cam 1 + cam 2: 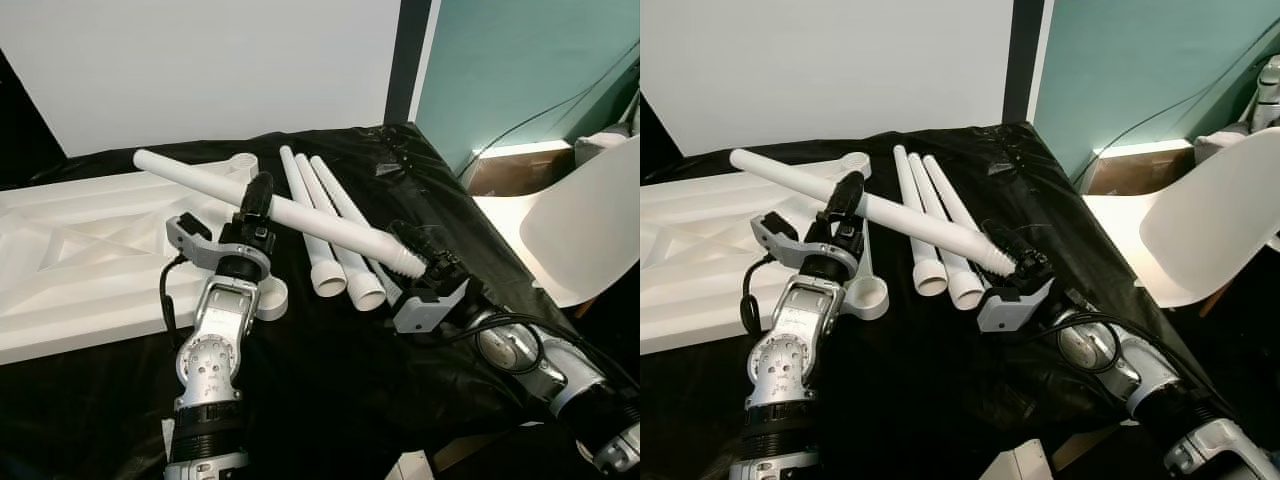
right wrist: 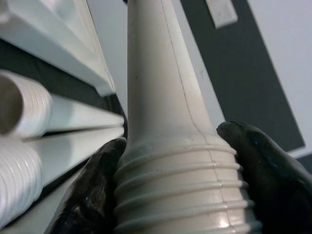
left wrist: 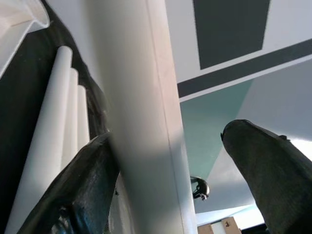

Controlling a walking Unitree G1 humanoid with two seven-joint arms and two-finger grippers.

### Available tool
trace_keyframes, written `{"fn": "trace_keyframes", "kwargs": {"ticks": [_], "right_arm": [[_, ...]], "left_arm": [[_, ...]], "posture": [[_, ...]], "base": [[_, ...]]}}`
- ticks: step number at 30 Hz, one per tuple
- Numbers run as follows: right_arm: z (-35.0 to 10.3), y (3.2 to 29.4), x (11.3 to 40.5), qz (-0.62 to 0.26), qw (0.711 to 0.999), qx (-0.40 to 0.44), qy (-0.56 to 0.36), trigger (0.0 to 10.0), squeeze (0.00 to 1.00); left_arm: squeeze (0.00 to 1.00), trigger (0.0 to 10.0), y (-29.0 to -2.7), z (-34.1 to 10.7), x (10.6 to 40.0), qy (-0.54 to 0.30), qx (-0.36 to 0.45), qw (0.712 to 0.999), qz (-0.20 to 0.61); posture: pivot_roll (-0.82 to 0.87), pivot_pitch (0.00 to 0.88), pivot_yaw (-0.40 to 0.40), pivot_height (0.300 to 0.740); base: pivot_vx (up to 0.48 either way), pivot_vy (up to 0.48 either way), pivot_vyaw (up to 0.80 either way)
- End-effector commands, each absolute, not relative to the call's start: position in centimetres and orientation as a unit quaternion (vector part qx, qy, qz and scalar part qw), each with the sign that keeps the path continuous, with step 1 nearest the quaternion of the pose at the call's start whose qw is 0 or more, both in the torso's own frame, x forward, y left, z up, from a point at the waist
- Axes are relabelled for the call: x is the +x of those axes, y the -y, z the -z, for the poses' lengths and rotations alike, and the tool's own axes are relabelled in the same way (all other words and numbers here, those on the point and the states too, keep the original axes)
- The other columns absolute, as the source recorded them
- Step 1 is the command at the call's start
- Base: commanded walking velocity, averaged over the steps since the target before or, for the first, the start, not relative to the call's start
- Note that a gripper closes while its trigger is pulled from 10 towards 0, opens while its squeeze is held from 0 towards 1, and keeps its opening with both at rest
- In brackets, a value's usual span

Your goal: Building children table

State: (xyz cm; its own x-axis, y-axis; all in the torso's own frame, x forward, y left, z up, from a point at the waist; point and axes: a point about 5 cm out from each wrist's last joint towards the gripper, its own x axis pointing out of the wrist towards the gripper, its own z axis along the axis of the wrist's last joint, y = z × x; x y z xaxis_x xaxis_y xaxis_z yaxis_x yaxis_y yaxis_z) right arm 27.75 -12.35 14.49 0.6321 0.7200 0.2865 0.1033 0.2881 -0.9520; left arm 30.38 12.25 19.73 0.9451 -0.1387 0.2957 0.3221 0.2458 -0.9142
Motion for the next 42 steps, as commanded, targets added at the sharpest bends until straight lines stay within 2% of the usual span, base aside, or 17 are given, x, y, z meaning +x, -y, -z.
{"fn": "trace_keyframes", "kwargs": {"ticks": [1,4,10,11,20,21,23,24,28,31,32,33,34,35,36,38,42], "right_arm": [[-14.3,11.7,26.8,-0.244,0.691,-0.552,0.398,10.0,0.0],[-14.0,11.6,26.1,-0.256,0.675,-0.549,0.422,10.0,0.0],[-12.4,12.7,25.8,-0.261,0.681,-0.555,0.401,10.0,0.0],[-12.1,13.0,25.9,-0.255,0.692,-0.552,0.389,10.0,0.0],[-11.7,12.6,26.2,-0.237,0.73,-0.527,0.365,10.0,0.0],[-11.8,12.5,26.3,-0.232,0.737,-0.52,0.364,10.0,0.27],[-11.9,12.5,26.3,-0.229,0.741,-0.516,0.364,10.0,0.27],[-11.9,12.6,26.4,-0.229,0.748,-0.509,0.359,10.0,1.0],[-12.0,12.9,26.6,-0.227,0.765,-0.494,0.346,10.0,1.0],[-11.9,13.5,26.7,-0.215,0.802,-0.464,0.309,10.0,1.0],[-11.6,14.0,26.7,-0.207,0.824,-0.445,0.282,10.0,0.57],[-11.6,14.0,26.7,-0.207,0.824,-0.445,0.282,10.0,0.57],[-11.3,14.5,26.5,-0.198,0.846,-0.424,0.255,10.0,0.43],[-11.3,14.5,26.5,-0.198,0.846,-0.424,0.255,10.0,0.43],[-10.9,15.0,26.2,-0.187,0.873,-0.393,0.22,10.0,0.0],[-10.3,15.5,25.3,-0.195,0.916,-0.315,0.155,10.0,0.0],[-10.4,15.7,24.8,-0.211,0.93,-0.272,0.131,10.0,0.0]], "left_arm": [[0.0,10.0,-11.2,-21.5,29.8,0.143,-0.575,0.762,0.261],[0.0,10.0,-10.7,-21.5,29.8,0.134,-0.567,0.767,0.27],[0.0,10.0,-10.9,-21.6,29.5,0.141,-0.575,0.758,0.273],[0.0,0.0,-11.2,-21.7,29.3,0.151,-0.58,0.753,0.272],[0.0,0.0,-11.4,-22.0,28.8,0.174,-0.583,0.746,0.271],[0.0,0.0,-11.4,-22.1,28.9,0.177,-0.583,0.746,0.27],[0.0,0.0,-11.4,-22.2,28.9,0.178,-0.583,0.746,0.269],[0.0,0.0,-11.5,-22.4,29.0,0.182,-0.585,0.744,0.266],[0.0,0.0,-11.6,-22.7,29.1,0.187,-0.586,0.743,0.262],[0.0,0.0,-11.9,-22.7,29.3,0.188,-0.586,0.749,0.246],[0.0,0.0,-12.2,-22.6,29.5,0.187,-0.588,0.752,0.231],[0.0,0.0,-12.2,-22.6,29.5,0.187,-0.588,0.752,0.231],[0.0,0.0,-12.4,-22.5,29.7,0.186,-0.591,0.754,0.218],[0.0,0.0,-12.4,-22.5,29.7,0.186,-0.591,0.754,0.218],[0.0,0.0,-12.7,-22.4,29.8,0.187,-0.591,0.756,0.209],[0.0,0.0,-12.9,-22.6,29.8,0.192,-0.573,0.771,0.199],[0.0,0.0,-12.6,-22.6,29.8,0.192,-0.543,0.792,0.203]], "posture": [[0.0,0.0,0.014,0.74],[0.01,0.0,0.013,0.74],[0.01,0.0,0.009,0.74],[0.02,0.0,0.007,0.74],[0.02,0.0,0.013,0.74],[0.01,0.0,0.013,0.74],[0.01,0.0,0.013,0.74],[0.01,0.0,0.015,0.74],[0.01,0.0,0.016,0.74],[0.01,0.0,0.017,0.74],[0.01,0.0,0.018,0.74],[0.01,0.0,0.018,0.74],[0.0,0.0,0.019,0.74],[0.0,0.0,0.019,0.74],[0.0,0.0,0.021,0.74],[-0.01,0.0,0.027,0.74],[-0.01,0.0,0.027,0.74]], "base": [[0.0,0.0,0.0],[0.0,0.0,0.0],[0.0,0.0,0.0],[0.0,0.0,0.0],[0.0,0.0,0.0],[0.0,0.0,0.0],[0.0,0.0,0.0],[0.0,0.0,0.0],[0.0,0.0,0.0],[0.0,0.0,0.0],[0.0,0.0,0.0],[0.0,0.0,0.0],[0.0,0.0,0.0],[0.0,0.0,0.0],[0.0,0.0,0.0],[0.0,0.0,0.0],[0.0,0.0,0.0]]}}
